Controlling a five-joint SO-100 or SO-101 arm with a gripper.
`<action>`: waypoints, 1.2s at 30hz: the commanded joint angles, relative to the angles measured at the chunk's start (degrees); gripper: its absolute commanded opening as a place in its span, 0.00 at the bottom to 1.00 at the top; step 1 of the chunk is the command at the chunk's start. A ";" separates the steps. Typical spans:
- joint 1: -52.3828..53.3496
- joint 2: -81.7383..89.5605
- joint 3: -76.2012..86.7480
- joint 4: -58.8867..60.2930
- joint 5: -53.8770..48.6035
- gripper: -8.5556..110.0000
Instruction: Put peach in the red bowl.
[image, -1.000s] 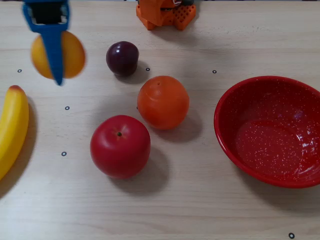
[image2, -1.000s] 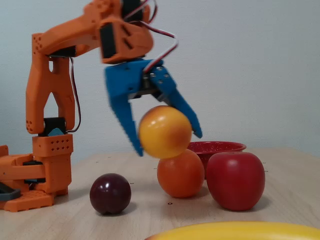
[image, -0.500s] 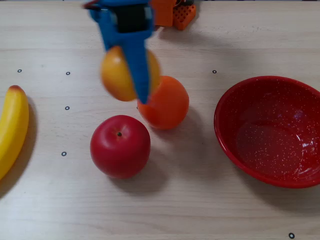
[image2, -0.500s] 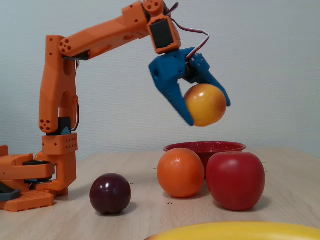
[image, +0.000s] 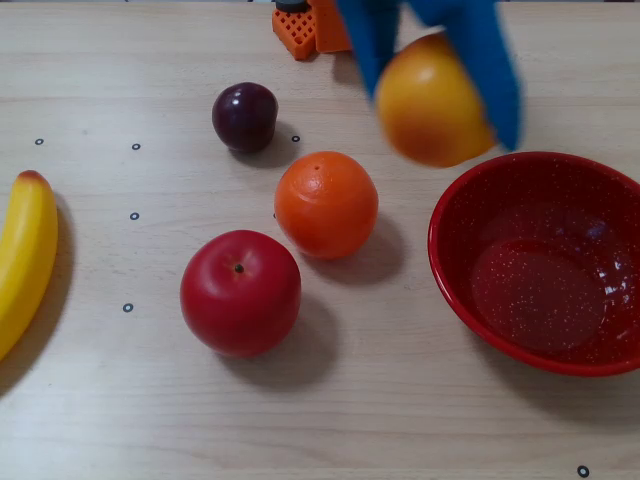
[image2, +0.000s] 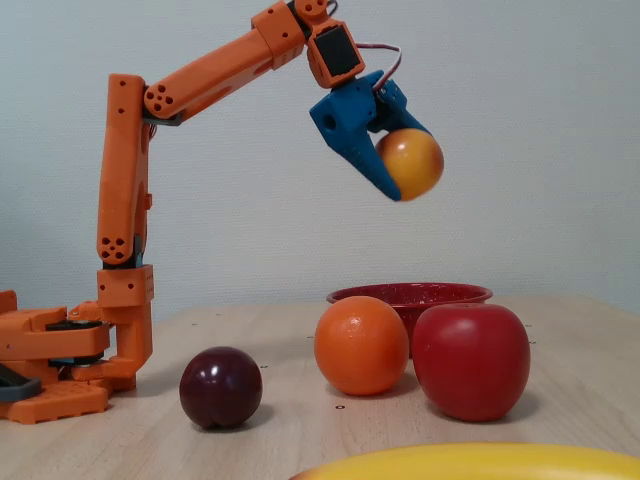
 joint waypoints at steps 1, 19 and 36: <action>-2.90 3.16 -7.38 1.14 2.11 0.07; -14.06 -10.11 -11.16 -0.97 14.24 0.07; -16.88 -32.96 -27.07 -2.72 12.66 0.07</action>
